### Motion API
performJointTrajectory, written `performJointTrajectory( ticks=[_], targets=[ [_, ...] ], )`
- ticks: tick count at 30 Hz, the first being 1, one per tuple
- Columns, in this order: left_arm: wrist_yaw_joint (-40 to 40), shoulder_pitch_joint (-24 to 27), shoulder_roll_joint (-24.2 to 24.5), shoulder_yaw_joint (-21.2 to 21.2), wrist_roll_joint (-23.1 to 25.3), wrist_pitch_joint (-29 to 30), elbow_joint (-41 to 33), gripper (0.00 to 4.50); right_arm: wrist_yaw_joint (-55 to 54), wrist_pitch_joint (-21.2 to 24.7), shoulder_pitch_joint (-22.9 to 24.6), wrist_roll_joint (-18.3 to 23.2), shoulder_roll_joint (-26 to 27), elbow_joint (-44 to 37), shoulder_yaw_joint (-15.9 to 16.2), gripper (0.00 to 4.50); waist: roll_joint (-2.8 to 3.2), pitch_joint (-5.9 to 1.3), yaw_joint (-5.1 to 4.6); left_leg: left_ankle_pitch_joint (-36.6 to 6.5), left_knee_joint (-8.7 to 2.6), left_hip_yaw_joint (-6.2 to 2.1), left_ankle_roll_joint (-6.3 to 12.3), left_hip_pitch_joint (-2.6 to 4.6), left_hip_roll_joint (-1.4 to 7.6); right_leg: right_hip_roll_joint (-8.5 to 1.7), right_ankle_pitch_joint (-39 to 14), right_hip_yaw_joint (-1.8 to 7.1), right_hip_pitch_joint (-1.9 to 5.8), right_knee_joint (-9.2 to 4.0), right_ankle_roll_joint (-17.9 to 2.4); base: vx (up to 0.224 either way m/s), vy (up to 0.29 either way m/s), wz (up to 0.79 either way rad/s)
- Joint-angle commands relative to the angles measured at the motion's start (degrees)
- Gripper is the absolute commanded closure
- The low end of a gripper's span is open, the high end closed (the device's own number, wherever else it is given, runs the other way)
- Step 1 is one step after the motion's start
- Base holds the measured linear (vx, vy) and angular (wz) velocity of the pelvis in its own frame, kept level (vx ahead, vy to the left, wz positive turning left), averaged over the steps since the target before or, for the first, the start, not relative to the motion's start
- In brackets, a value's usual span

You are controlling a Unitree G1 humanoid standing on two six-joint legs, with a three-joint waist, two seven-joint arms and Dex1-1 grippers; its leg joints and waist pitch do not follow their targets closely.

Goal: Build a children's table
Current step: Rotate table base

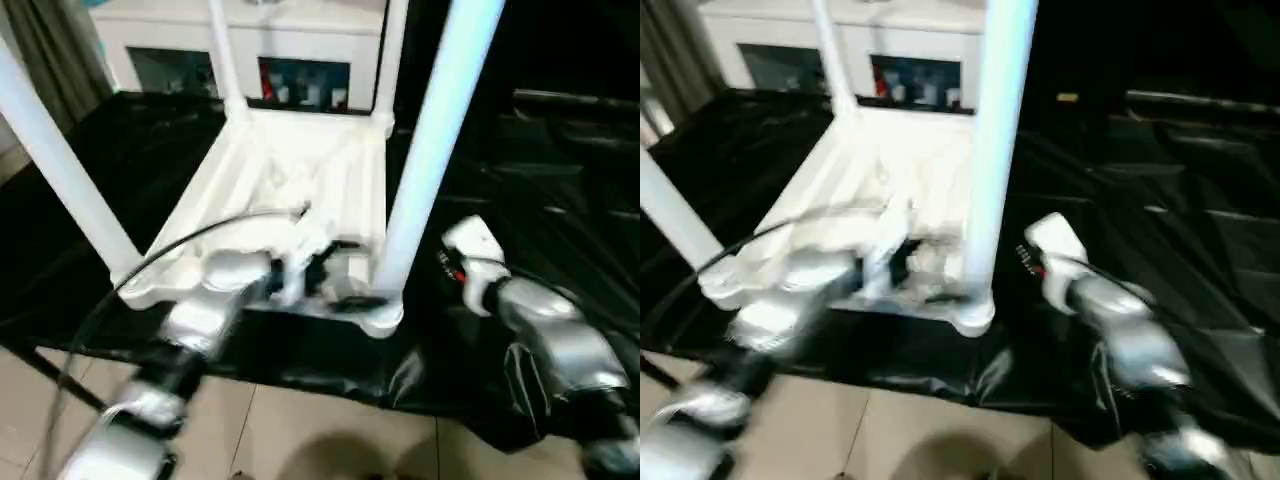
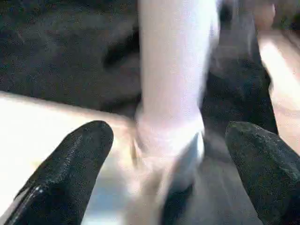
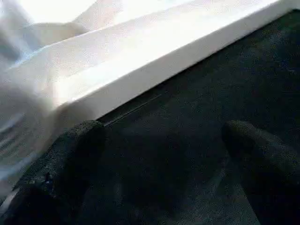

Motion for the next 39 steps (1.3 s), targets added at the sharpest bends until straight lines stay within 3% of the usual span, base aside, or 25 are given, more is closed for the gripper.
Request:
performJointTrajectory(
  ticks=[1,2,3,5,8,9,10,15,22,27,31,39],
  targets=[
    [2.30,-1.91,0.66,-0.24,3.44,-1.93,3.09,0.00,1.74,1.45,0.62,0.40,-1.59,-3.61,0.30,0.03,-0.61,-3.79,0.25,-13.23,-3.92,-0.04,3.01,-0.10,0.95,-2.73,-20.94,2.28,3.29,-5.15,-8.99,0.000,0.000,0.00],
    [2.30,-1.91,0.66,-0.24,3.44,-1.93,3.09,0.00,1.74,1.45,0.62,0.40,-1.59,-3.61,0.30,0.03,-0.63,-3.65,0.14,-13.75,-3.91,0.01,3.00,-0.09,0.85,-2.60,-22.03,2.23,3.15,-5.38,-8.57,0.000,0.000,0.00],
    [4.70,-2.92,0.91,-0.35,5.16,-2.98,5.58,0.18,2.42,2.24,1.40,0.73,-2.39,-5.21,0.53,0.00,-1.19,-3.76,0.19,-13.69,-3.77,0.05,2.91,-0.09,0.75,-2.68,-23.24,2.24,3.17,-5.53,-7.89,0.000,0.000,0.00],
    [9.48,-4.82,0.56,-0.80,7.82,-5.06,9.87,0.36,2.81,3.30,2.37,1.36,-2.92,-7.04,0.70,0.00,-1.17,-3.76,0.43,-12.99,-3.70,0.06,3.19,0.00,0.71,-2.73,-23.98,2.30,2.98,-5.68,-7.09,0.000,0.000,0.00],
    [10.29,-6.63,0.64,-1.90,9.52,-4.66,12.92,0.56,3.68,5.06,3.59,2.01,-3.40,-9.94,1.45,0.00,-1.26,-3.88,0.62,-11.46,-3.79,-0.19,3.27,-0.44,0.80,-2.92,-23.09,2.22,3.27,-5.43,-6.54,0.000,0.000,0.00],
    [9.57,-7.08,1.06,-2.71,10.64,-4.75,13.60,0.72,3.87,5.45,3.88,1.80,-3.49,-10.65,1.66,0.00,-0.71,-3.90,0.64,-11.48,-3.83,-0.26,3.17,-0.46,0.82,-2.94,-22.84,2.19,3.25,-5.35,-6.79,0.000,0.000,0.00],
    [9.11,-7.33,1.35,-3.24,11.43,-4.94,14.01,0.72,3.95,5.69,4.04,1.60,-3.54,-11.05,1.76,0.00,-1.04,-3.97,0.58,-11.15,-3.80,-0.26,3.16,-0.59,0.84,-2.90,-22.08,2.18,3.31,-5.32,-6.83,0.000,0.000,0.00],
    [2.37,-8.81,-0.50,-2.05,8.68,-5.59,18.10,1.15,2.53,6.09,3.70,0.90,-2.76,-10.79,1.46,0.00,-1.02,-3.96,0.70,-10.85,-3.66,-0.09,3.11,-0.56,0.64,-3.06,-21.26,2.22,3.33,-5.42,-8.31,0.000,0.000,0.00],
    [-4.75,-9.31,-1.04,0.25,3.18,-2.58,16.26,1.66,2.40,6.86,3.35,1.22,-3.26,-11.13,1.12,0.00,-0.95,-4.01,0.91,-10.66,-3.71,-0.09,3.32,-0.50,0.92,-3.25,-18.50,2.32,3.46,-5.00,-10.42,0.000,0.000,0.00],
    [-4.99,-9.74,-0.97,-0.67,5.97,-4.29,18.48,2.02,2.33,6.86,3.81,0.65,-3.86,-11.18,1.60,0.00,-1.16,-3.87,0.86,-11.31,-3.73,-0.06,3.29,-0.37,0.94,-3.17,-20.70,2.29,3.36,-5.27,-9.62,0.000,0.000,0.00],
    [0.01,-10.61,-1.27,-2.72,10.42,-7.86,22.69,2.43,2.23,6.40,3.68,0.00,-3.49,-11.04,2.64,0.00,-1.02,-3.93,0.99,-10.92,-3.77,-0.15,3.27,-0.40,0.88,-3.15,-20.91,2.26,3.41,-5.50,-8.25,0.000,0.000,0.00],
    [-0.82,-10.96,-1.45,-2.78,11.29,-8.47,23.65,3.14,1.74,6.13,3.93,-0.21,-3.06,-11.08,3.06,0.00,-1.10,-3.66,1.29,-12.61,-3.83,-0.17,2.85,-0.25,0.76,-3.28,-25.47,2.14,3.20,-5.94,-7.44,0.000,0.000,0.00]
  ],
)
